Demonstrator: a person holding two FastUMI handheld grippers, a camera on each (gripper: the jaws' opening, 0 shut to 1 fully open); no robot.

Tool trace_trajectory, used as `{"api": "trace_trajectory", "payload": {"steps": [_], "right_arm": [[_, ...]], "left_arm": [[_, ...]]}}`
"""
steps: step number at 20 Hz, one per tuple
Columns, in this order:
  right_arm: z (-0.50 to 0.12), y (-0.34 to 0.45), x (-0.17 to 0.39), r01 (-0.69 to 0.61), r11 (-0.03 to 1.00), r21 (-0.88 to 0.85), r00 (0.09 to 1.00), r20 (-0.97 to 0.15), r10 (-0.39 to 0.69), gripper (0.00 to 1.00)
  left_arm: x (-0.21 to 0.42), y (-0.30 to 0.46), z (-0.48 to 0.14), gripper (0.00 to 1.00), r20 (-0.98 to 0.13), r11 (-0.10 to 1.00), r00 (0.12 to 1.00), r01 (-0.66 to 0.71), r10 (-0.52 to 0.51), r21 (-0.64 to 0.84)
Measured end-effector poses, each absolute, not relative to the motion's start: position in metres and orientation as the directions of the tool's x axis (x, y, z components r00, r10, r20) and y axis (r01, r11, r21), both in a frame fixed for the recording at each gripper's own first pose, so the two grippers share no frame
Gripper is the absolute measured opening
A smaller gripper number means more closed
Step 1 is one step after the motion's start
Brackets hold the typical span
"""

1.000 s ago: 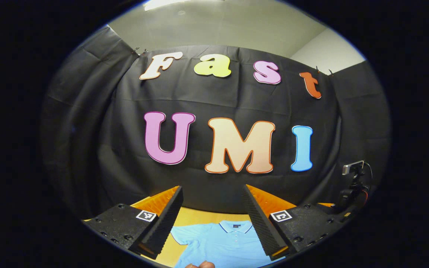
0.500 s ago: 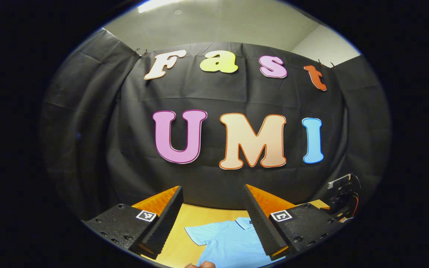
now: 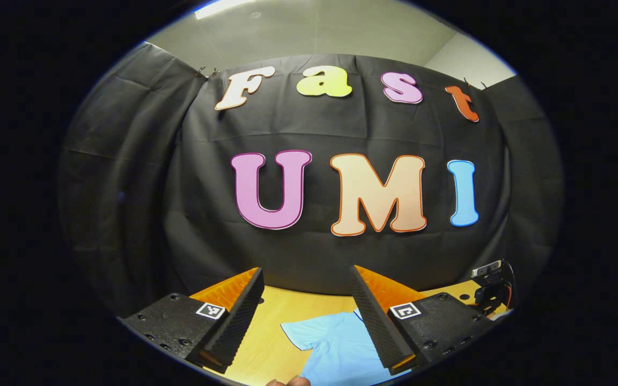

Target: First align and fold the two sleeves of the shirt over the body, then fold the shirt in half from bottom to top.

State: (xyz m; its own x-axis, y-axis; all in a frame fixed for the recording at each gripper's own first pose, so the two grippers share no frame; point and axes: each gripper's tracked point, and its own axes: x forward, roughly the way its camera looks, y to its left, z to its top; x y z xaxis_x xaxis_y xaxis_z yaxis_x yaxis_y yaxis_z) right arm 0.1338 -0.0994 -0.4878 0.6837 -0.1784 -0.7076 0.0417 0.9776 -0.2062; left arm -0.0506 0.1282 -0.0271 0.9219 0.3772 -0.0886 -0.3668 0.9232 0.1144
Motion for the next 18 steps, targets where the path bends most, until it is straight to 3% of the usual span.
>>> {"api": "trace_trajectory", "payload": {"steps": [9,12,13,14,15,18], "right_arm": [[-0.524,-0.100,0.126,0.097,0.986,-0.135,0.600,-0.783,-0.166,1.00],[-0.529,-0.092,0.122,0.136,0.989,-0.060,0.571,-0.811,-0.127,0.95],[-0.528,-0.094,0.124,0.142,0.988,-0.055,0.582,-0.803,-0.128,0.87],[-0.532,-0.093,0.122,0.136,0.989,-0.049,0.578,-0.807,-0.119,0.86],[-0.529,-0.093,0.124,0.127,0.991,-0.047,0.582,-0.805,-0.113,0.78],[-0.531,-0.080,0.122,0.097,0.995,-0.011,0.586,-0.807,-0.066,0.40]], "left_arm": [[-0.042,0.128,-0.040,0.95,-0.122,0.926,0.921,-0.356,0.371,0.130],[-0.041,0.127,-0.043,0.95,-0.128,0.926,0.920,-0.354,0.370,0.131],[-0.041,0.127,-0.044,0.95,-0.131,0.927,0.921,-0.352,0.368,0.131],[-0.040,0.126,-0.047,0.95,-0.137,0.928,0.921,-0.349,0.366,0.132],[-0.040,0.126,-0.048,0.95,-0.142,0.929,0.921,-0.345,0.362,0.135],[-0.039,0.123,-0.051,0.94,-0.148,0.932,0.923,-0.337,0.355,0.137]]}}
